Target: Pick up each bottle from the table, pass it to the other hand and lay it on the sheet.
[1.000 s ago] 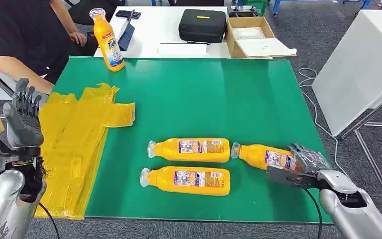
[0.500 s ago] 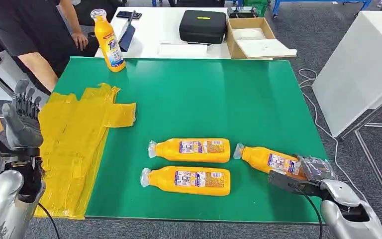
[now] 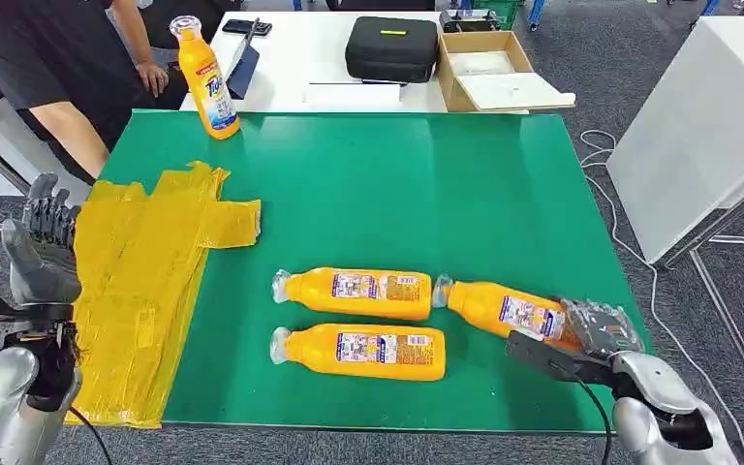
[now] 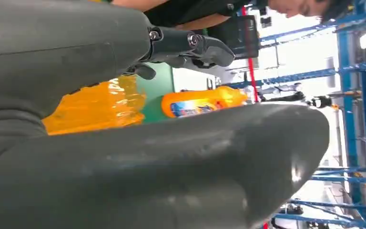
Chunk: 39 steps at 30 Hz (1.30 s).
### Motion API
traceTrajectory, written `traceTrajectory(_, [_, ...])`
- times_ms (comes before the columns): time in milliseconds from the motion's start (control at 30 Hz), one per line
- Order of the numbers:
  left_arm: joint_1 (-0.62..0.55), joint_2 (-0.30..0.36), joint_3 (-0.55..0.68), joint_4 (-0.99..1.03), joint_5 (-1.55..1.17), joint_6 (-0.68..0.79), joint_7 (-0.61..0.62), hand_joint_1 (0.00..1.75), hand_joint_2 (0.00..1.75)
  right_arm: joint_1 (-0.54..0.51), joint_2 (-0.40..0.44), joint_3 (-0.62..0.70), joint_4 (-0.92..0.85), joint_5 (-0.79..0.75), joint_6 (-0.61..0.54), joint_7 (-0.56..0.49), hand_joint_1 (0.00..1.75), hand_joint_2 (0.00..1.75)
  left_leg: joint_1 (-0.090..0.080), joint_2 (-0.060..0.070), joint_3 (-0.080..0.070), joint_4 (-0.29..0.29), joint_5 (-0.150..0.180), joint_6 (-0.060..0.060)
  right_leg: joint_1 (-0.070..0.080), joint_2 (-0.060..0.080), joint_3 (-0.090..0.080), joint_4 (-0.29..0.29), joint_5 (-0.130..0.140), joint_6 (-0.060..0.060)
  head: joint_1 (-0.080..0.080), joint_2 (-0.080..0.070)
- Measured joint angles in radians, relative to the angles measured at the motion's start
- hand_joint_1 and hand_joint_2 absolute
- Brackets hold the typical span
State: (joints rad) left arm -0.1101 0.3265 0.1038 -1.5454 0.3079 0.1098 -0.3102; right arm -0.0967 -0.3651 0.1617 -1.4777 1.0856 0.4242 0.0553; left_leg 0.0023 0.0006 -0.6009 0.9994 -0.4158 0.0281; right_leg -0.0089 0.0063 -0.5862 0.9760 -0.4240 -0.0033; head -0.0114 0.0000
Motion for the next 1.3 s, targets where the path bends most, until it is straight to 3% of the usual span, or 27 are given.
traceTrajectory(133, [0.027,0.000,0.014,-0.008,0.006,-0.014,-0.005,0.00,0.00,-0.006,0.001,-0.048,-0.128,-0.035,0.015,-0.015,1.75,1.75,0.000,-0.002,-0.001,0.000,0.000,0.000,0.000,-0.001,0.000,0.000,0.000,0.000,0.000,0.000])
traceTrajectory(167, [0.033,0.000,0.018,-0.011,0.007,-0.018,-0.007,0.00,1.75,-0.006,0.000,-0.057,-0.150,-0.050,0.005,-0.027,1.75,1.75,0.000,-0.002,-0.001,0.000,0.000,0.000,0.000,-0.001,0.000,0.000,0.000,0.000,0.000,0.000])
traceTrajectory(400, [0.041,-0.022,0.014,-0.020,0.016,-0.083,-0.016,0.00,1.75,-0.071,-0.114,-0.159,-0.299,-0.278,-0.015,-0.068,1.75,1.75,-0.001,-0.002,-0.003,0.001,0.000,0.000,-0.001,-0.003,-0.002,0.000,0.000,0.000,0.001,0.000])
traceTrajectory(700, [0.061,-0.045,-0.004,-0.034,0.091,-0.122,-0.039,0.00,1.75,-0.061,-0.115,-0.166,-0.354,-0.280,-0.092,-0.082,1.75,1.75,-0.001,-0.002,-0.004,0.000,0.000,0.001,-0.001,-0.001,-0.002,0.000,0.000,0.000,0.000,0.000])
traceTrajectory(800, [0.045,-0.054,-0.028,-0.032,0.156,-0.166,-0.021,0.00,1.75,-0.130,-0.059,-0.096,-0.312,-0.279,-0.110,-0.051,1.75,1.75,0.001,0.002,-0.003,0.000,0.000,0.000,0.001,0.003,-0.003,0.000,0.001,-0.001,0.000,0.000])
traceTrajectory(1033, [-0.084,-0.098,-0.215,0.026,0.406,-0.256,0.048,0.00,1.75,-0.397,0.100,0.230,-0.036,-0.408,-0.200,0.060,1.75,1.75,0.003,0.004,-0.003,0.000,0.007,-0.005,0.003,0.003,-0.005,0.001,0.006,-0.006,0.000,0.000])
traceTrajectory(1300, [-0.108,-0.100,-0.286,0.051,0.433,-0.247,0.045,0.00,1.75,-0.466,0.126,0.353,0.055,-0.440,-0.220,0.074,1.75,1.75,0.003,0.000,-0.006,0.000,0.006,-0.005,0.003,0.002,-0.006,0.001,0.005,-0.006,0.000,0.000])
